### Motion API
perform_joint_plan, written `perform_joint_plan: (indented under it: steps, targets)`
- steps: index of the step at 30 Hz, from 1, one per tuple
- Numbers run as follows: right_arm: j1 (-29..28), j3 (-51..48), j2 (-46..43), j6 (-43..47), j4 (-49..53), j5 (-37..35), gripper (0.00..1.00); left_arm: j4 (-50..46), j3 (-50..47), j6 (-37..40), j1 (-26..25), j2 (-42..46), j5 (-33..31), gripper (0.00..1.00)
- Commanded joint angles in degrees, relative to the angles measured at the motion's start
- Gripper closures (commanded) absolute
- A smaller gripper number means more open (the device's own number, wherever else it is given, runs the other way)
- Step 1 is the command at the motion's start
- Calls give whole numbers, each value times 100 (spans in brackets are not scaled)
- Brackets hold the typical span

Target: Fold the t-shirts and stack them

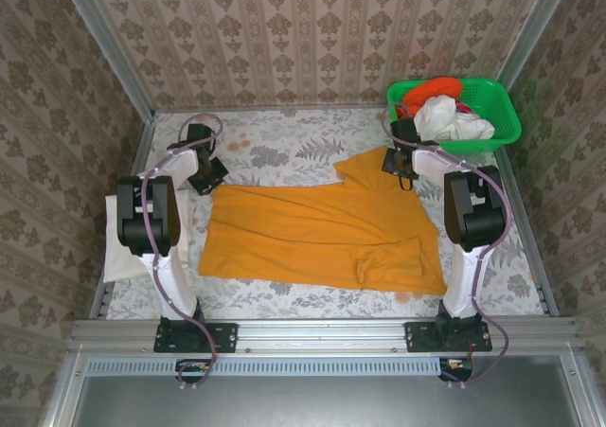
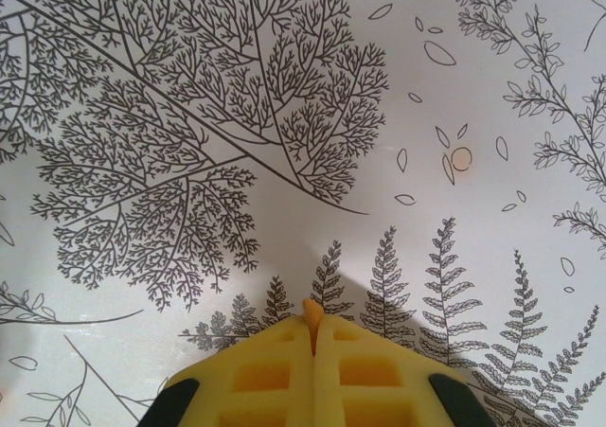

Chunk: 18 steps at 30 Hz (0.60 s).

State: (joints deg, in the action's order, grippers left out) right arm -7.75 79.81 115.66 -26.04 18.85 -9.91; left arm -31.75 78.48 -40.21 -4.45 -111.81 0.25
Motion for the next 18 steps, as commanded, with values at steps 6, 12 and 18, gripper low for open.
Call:
perform_joint_plan:
  steps: [6, 12, 18]
  targets:
    - [-90, 145, 384, -543, -461, -363, 62, -130, 123, 127, 32, -285, 137, 100]
    - [-146, 478, 627, -640, -45, -643, 63, -121, 123, 139, 33, -315, 149, 100]
    - [-233, 877, 888, -668, 412, -580, 63, -95, 104, 127, 34, -319, 168, 100]
